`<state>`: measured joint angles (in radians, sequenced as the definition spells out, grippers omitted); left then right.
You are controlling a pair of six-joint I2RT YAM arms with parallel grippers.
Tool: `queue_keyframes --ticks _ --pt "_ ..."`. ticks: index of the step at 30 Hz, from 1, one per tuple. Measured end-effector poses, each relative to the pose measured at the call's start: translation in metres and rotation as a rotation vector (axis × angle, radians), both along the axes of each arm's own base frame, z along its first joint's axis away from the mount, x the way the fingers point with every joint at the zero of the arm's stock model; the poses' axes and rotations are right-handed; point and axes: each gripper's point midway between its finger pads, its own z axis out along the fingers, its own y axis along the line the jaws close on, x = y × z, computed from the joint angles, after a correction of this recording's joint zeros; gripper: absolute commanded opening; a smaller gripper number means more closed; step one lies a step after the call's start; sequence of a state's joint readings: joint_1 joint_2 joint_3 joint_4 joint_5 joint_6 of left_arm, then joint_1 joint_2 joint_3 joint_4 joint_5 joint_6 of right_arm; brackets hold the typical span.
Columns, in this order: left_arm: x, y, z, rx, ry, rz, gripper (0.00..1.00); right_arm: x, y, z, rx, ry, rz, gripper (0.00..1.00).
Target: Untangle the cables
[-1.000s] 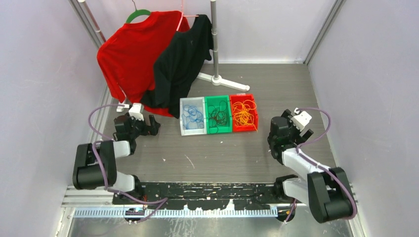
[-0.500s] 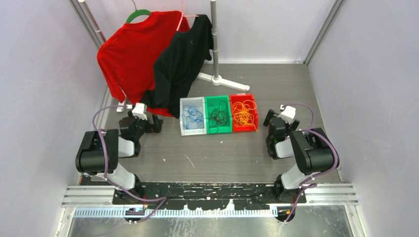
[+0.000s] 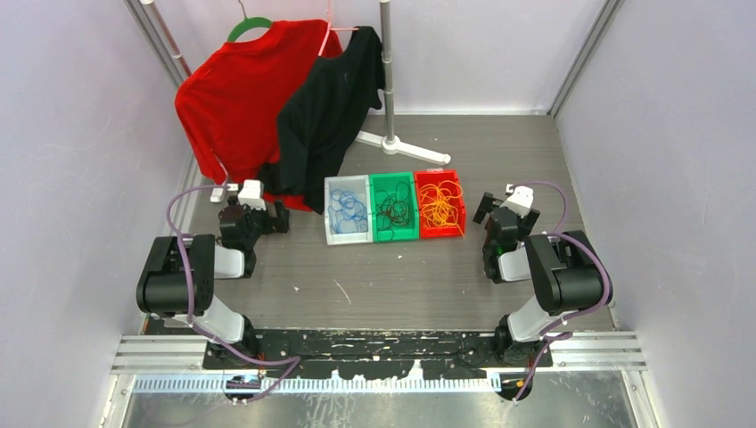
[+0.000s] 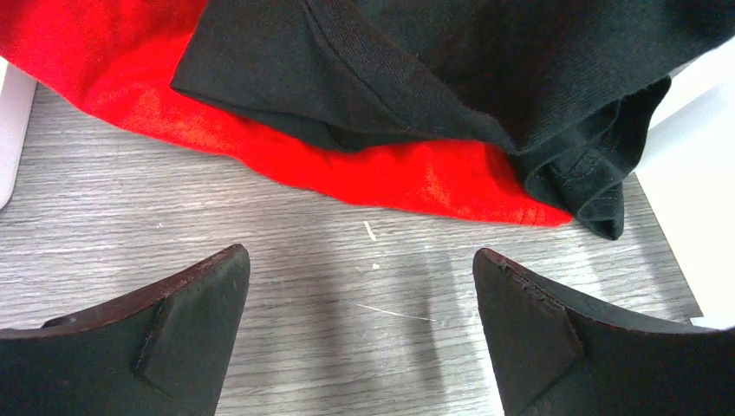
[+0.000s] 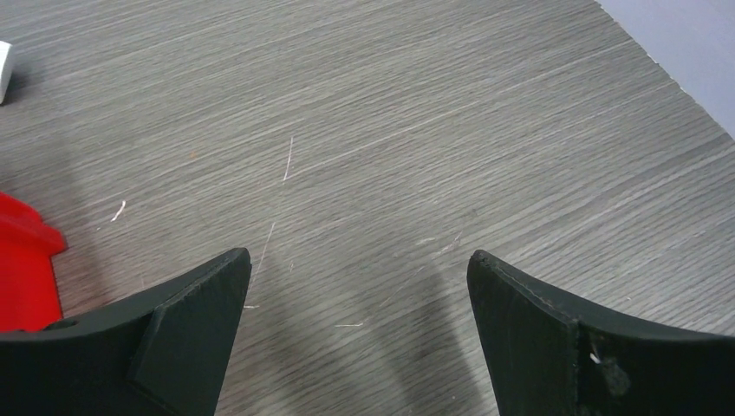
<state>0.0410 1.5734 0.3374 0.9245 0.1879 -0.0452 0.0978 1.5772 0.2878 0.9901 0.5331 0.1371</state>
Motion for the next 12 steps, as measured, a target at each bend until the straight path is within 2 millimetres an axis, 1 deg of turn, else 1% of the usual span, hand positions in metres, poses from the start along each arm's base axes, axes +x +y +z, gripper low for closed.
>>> queue_keyframes --ticks 12 --pt "-0.0003 0.0005 -0.0007 0.001 0.003 0.002 0.99 0.0019 0.0010 -0.0020 0.008 0.012 0.017 1.00"
